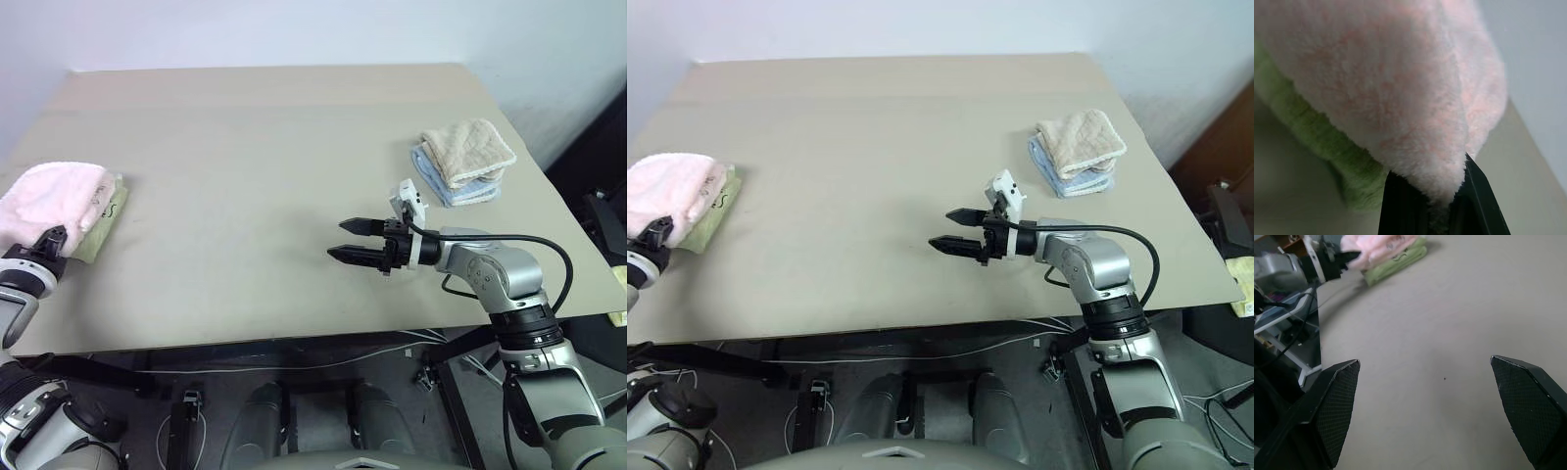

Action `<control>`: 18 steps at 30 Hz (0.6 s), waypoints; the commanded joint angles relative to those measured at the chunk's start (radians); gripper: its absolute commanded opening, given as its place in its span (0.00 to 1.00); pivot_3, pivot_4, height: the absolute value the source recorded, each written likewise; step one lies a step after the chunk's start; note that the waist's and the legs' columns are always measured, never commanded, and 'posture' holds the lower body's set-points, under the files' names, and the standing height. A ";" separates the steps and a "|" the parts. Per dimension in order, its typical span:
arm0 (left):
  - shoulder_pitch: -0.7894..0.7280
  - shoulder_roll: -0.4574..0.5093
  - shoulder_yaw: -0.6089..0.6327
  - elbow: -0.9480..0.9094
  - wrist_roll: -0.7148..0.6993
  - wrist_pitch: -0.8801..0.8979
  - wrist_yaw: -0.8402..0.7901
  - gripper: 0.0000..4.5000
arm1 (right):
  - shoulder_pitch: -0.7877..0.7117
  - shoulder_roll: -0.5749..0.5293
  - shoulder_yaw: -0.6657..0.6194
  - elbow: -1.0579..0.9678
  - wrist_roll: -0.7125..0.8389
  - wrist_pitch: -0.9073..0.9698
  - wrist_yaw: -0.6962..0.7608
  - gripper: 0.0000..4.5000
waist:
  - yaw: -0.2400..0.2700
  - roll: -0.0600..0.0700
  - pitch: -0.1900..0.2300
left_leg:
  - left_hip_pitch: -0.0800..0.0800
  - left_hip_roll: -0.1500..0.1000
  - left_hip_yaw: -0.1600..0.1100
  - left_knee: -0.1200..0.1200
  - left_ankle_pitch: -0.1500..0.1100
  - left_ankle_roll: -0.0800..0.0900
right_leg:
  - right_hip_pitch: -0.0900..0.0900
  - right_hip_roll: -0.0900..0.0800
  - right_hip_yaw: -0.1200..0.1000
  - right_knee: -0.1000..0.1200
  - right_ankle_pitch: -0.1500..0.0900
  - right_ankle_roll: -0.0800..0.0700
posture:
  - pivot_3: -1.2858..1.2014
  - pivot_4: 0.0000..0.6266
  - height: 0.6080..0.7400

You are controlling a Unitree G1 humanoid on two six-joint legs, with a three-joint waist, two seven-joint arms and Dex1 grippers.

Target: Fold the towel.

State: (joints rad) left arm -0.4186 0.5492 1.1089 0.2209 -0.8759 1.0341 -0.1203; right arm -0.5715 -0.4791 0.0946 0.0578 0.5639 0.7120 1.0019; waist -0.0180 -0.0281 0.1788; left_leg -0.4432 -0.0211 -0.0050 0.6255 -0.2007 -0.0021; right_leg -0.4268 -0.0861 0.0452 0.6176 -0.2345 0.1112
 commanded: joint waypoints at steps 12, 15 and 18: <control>0.104 0.127 -0.055 -0.180 -0.208 0.153 0.054 0.99 | 0.017 0.022 -0.025 -0.067 0.020 -0.004 -0.002 1.00 | -0.005 0.000 0.000 | 0.000 0.000 0.000 -0.001 0.000 0.000 | -0.001 0.001 0.001 0.000 0.000 0.000 | 0.52 0.24 1.00; 0.148 0.203 -0.058 -0.187 -0.258 0.271 0.047 0.99 | 0.036 0.022 -0.022 -0.083 0.018 -0.009 -0.003 1.00 | -0.004 0.000 0.000 | 0.000 0.000 0.000 -0.002 0.000 0.000 | -0.001 0.001 0.000 0.000 0.000 -0.001 | 0.52 0.24 1.00; 0.209 0.245 -0.092 -0.227 -0.273 0.309 -0.014 0.99 | 0.037 0.027 -0.023 -0.076 0.007 -0.023 -0.009 1.00 | -0.005 0.000 0.000 | 0.000 0.000 0.000 -0.003 0.000 0.000 | -0.001 0.001 0.001 -0.001 -0.002 -0.003 | 0.52 0.24 1.00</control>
State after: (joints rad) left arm -0.2298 0.7761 1.0311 0.0530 -1.1209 1.3217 -0.0926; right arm -0.5254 -0.4533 0.0921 0.0126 0.5633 0.7112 0.9941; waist -0.0230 -0.0277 0.1789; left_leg -0.4427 -0.0212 -0.0043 0.6227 -0.2007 -0.0024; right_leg -0.4277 -0.0856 0.0460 0.6164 -0.2364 0.1077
